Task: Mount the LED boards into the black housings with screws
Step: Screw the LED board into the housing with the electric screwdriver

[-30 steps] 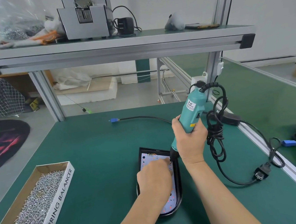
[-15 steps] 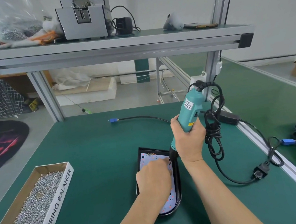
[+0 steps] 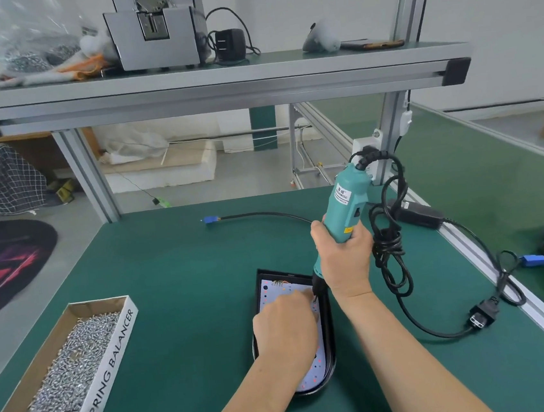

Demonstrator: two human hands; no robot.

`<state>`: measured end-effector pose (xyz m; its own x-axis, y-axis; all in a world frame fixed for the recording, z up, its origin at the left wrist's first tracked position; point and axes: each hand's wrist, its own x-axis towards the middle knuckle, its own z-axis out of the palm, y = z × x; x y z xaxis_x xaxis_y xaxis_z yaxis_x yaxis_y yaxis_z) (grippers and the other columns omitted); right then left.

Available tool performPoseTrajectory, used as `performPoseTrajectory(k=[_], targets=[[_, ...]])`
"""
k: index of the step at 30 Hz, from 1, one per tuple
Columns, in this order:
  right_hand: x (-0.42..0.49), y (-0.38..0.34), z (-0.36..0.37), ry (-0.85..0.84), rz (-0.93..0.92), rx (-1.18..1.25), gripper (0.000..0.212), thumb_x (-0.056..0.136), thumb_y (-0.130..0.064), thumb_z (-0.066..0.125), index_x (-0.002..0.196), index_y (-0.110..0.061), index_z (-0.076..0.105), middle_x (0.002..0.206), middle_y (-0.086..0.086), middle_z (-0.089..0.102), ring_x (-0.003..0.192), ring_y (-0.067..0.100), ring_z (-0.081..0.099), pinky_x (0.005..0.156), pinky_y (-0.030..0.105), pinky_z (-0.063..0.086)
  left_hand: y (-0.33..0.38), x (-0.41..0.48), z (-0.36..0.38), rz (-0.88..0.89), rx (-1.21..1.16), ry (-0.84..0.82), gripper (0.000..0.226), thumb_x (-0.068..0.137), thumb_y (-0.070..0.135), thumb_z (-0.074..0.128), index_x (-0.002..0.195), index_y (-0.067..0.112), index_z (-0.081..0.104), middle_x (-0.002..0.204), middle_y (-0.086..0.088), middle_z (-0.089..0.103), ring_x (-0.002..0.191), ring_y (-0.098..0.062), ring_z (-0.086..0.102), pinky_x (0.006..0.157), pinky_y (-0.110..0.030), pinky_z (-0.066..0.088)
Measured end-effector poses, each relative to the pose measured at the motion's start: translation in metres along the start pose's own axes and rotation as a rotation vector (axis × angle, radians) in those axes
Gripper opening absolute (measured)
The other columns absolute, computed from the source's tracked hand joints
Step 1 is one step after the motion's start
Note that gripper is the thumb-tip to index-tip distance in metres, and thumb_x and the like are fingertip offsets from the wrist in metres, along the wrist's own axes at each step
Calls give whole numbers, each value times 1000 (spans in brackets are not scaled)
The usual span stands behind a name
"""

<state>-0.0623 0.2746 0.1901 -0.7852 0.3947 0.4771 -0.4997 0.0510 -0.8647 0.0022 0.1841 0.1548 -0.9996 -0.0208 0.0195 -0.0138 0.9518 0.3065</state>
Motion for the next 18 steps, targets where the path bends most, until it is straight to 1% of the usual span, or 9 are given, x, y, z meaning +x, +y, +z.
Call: performPoseTrajectory(k=[3, 6, 8, 11, 13, 14, 15, 17, 18], targets=[[-1, -3, -3, 33, 38, -1, 33, 75, -19, 65, 69, 2, 40, 54, -8, 39, 49, 11, 35, 48, 26, 36, 0, 1, 0, -7, 3, -14, 35, 93, 18, 46, 120, 33, 61, 82, 7, 58, 80, -20, 59, 62, -26, 36], [-2, -11, -14, 77, 69, 24, 27, 78, -31, 70, 74, -9, 56, 61, 2, 52, 58, 19, 49, 58, 36, 46, 0, 1, -2, -6, -44, -45, 38, 92, 22, 46, 123, 37, 60, 98, 5, 70, 93, -20, 65, 65, -27, 39], [-1, -22, -19, 119, 58, 63, 18, 79, -35, 72, 74, -23, 61, 65, 2, 57, 61, 18, 53, 60, 33, 49, -1, 1, -4, -14, -58, -68, 40, 93, 26, 45, 128, 41, 57, 104, 5, 71, 93, -20, 64, 66, -26, 39], [-1, -37, -24, 176, 41, 80, 11, 79, -39, 72, 73, -34, 63, 67, 0, 59, 63, 18, 55, 61, 30, 50, -5, 3, -10, -56, -117, -131, 40, 97, 29, 43, 131, 45, 53, 112, 7, 69, 98, -22, 63, 67, -26, 40], [-5, -43, -27, 223, 63, 97, 12, 78, -42, 72, 71, -35, 64, 66, 0, 61, 63, 17, 58, 61, 27, 51, -10, 4, -14, -62, -222, -192, 46, 102, 24, 36, 143, 41, 45, 130, 6, 63, 109, -22, 62, 81, -28, 48], [-8, -45, -29, 249, 79, 108, 14, 77, -44, 71, 71, -33, 64, 66, -1, 63, 62, 15, 60, 62, 25, 51, -13, 3, -17, -65, -302, -215, 49, 103, 19, 32, 148, 34, 41, 137, 1, 60, 114, -23, 60, 87, -29, 49], [-11, -46, -30, 277, 94, 122, 17, 77, -44, 71, 72, -30, 63, 65, -2, 63, 61, 12, 61, 62, 23, 51, -17, 2, -22, -101, -435, -227, 50, 103, 14, 30, 150, 27, 39, 135, -6, 61, 112, -25, 61, 85, -28, 49], [-18, -48, -32, 341, 132, 157, 25, 77, -47, 71, 74, -24, 60, 62, -4, 63, 60, 10, 61, 62, 21, 50, -27, -4, -34, -286, -884, -285, 50, 99, 1, 32, 145, 14, 44, 105, -17, 69, 84, -28, 66, 67, -27, 50], [-21, -50, -32, 372, 153, 182, 28, 78, -47, 71, 75, -22, 59, 62, -4, 63, 60, 10, 61, 61, 20, 50, -32, -8, -40, -370, -1144, -316, 47, 96, -7, 34, 139, 7, 47, 94, -20, 67, 74, -28, 67, 61, -28, 52]])
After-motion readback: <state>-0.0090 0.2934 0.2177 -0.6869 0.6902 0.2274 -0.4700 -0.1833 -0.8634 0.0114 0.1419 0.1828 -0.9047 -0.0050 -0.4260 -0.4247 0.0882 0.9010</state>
